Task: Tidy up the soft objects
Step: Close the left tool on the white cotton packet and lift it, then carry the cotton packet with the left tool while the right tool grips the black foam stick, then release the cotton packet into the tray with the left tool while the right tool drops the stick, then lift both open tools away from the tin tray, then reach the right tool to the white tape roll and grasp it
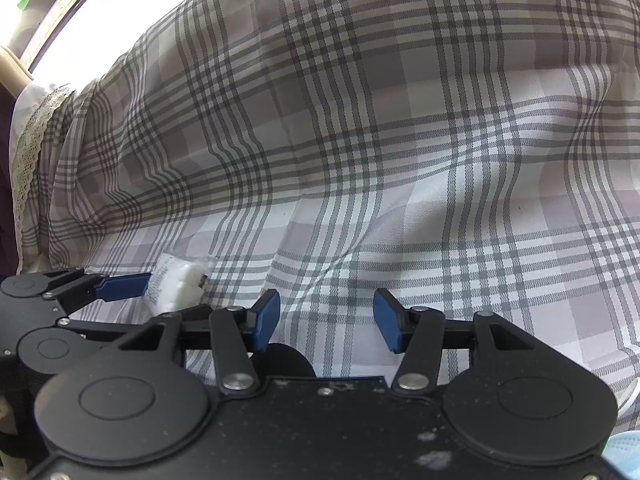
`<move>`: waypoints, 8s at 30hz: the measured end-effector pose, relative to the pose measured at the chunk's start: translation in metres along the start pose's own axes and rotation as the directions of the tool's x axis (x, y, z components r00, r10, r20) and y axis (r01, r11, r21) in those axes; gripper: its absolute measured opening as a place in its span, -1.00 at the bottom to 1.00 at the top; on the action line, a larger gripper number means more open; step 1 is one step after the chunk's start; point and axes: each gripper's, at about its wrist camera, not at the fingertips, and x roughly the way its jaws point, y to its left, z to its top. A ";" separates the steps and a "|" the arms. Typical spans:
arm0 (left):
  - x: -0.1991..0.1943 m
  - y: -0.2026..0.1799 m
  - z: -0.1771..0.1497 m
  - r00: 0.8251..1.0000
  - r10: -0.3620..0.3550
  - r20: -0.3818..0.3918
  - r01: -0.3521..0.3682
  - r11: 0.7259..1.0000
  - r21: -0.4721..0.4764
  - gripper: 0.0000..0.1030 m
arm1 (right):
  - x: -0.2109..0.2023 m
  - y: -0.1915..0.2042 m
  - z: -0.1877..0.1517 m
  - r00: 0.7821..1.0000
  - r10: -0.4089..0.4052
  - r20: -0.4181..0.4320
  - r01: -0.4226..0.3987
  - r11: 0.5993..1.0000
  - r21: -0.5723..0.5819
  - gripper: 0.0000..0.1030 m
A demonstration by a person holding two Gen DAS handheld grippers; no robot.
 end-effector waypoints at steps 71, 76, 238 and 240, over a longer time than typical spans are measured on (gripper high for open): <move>-0.249 -0.036 -0.242 0.995 -0.021 -0.102 -0.003 0.973 -0.231 0.04 | -0.256 0.115 -0.119 0.981 -0.192 0.031 0.192 0.933 -0.303 0.09; -0.251 -0.046 -0.259 0.989 -0.037 -0.146 0.006 0.979 -0.205 0.04 | -0.287 0.105 -0.198 0.979 -0.172 -0.105 0.151 0.971 -0.187 0.09; -0.295 0.004 -0.185 0.987 -0.117 0.114 0.150 0.924 -0.352 0.04 | -0.297 0.123 -0.245 0.988 -0.147 -0.044 0.135 0.970 -0.200 0.21; -0.296 0.009 -0.181 0.985 -0.083 0.151 0.134 0.920 -0.369 0.05 | -0.294 0.122 -0.240 0.987 -0.155 -0.038 0.144 0.968 -0.207 0.21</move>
